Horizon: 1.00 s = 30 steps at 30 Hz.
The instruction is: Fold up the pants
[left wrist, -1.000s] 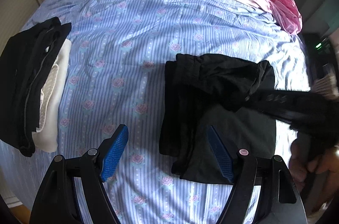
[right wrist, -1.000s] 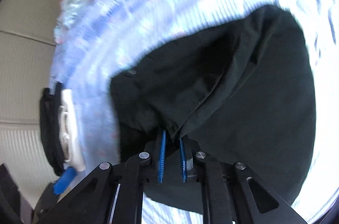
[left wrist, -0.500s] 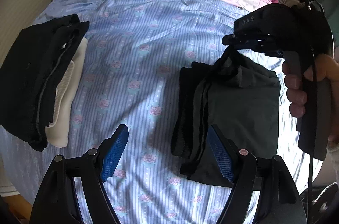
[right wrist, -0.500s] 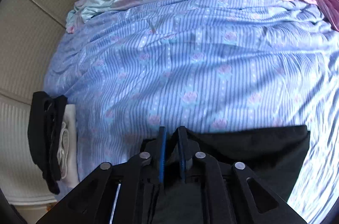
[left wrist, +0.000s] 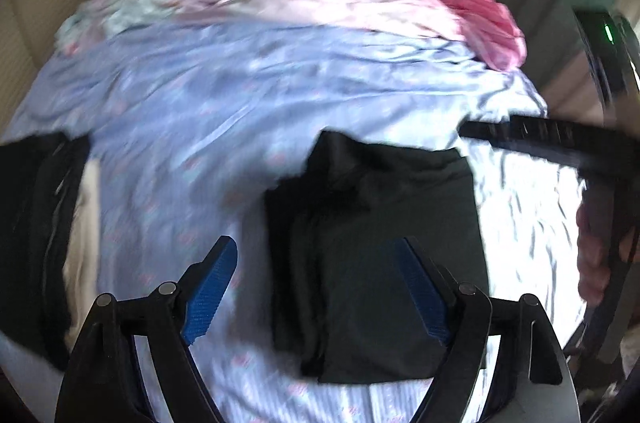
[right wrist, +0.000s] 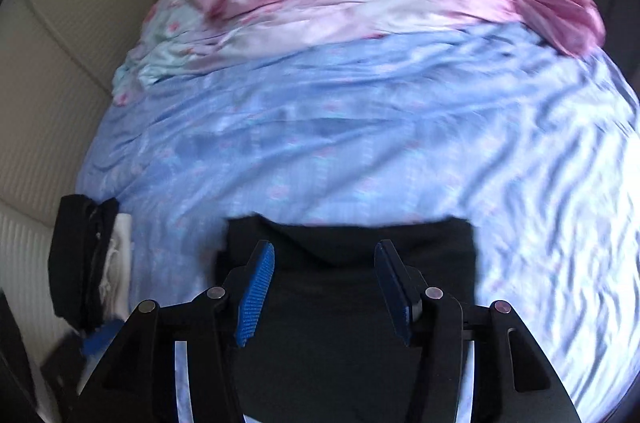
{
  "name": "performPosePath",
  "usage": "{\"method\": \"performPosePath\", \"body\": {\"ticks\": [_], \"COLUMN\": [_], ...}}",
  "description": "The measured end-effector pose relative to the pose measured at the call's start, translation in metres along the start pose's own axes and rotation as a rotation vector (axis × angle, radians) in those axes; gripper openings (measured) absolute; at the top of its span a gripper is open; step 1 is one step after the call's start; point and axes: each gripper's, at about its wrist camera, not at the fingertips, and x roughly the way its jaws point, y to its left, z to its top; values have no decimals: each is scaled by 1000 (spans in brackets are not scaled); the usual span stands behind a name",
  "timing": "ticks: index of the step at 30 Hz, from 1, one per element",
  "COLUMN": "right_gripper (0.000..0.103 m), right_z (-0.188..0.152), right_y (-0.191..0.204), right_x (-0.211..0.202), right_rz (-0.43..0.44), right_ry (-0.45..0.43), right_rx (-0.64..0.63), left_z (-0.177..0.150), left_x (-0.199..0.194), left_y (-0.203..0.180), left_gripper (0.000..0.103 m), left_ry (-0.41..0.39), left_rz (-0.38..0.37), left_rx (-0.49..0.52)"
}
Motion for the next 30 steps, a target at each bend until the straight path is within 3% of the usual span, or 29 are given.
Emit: {"method": "performPosePath", "body": {"ticks": [7, 17, 18, 20, 21, 22, 30], "right_gripper": [54, 54, 54, 54, 54, 54, 54], "right_z": [-28, -43, -43, -41, -40, -38, -12], "right_y": [-61, -98, -99, -101, -102, -103, -102], "right_x": [0, 25, 29, 37, 41, 46, 83], "right_rz": [-85, -105, -101, -97, -89, -85, -58], "right_ry": [23, 60, 62, 72, 77, 83, 114], "right_rx": [112, 159, 156, 154, 151, 149, 141], "left_z": [38, 41, 40, 40, 41, 42, 71], "left_x": [37, 108, 111, 114, 113, 112, 109], "left_y": [-23, -45, -46, -48, -49, -48, -7], "left_gripper": [82, 82, 78, 54, 27, 11, 8], "left_ry": [23, 179, 187, 191, 184, 176, 102], "left_rz": [-64, -17, -16, -24, -32, -28, -23], "left_rx": [125, 261, 264, 261, 258, 253, 67]}}
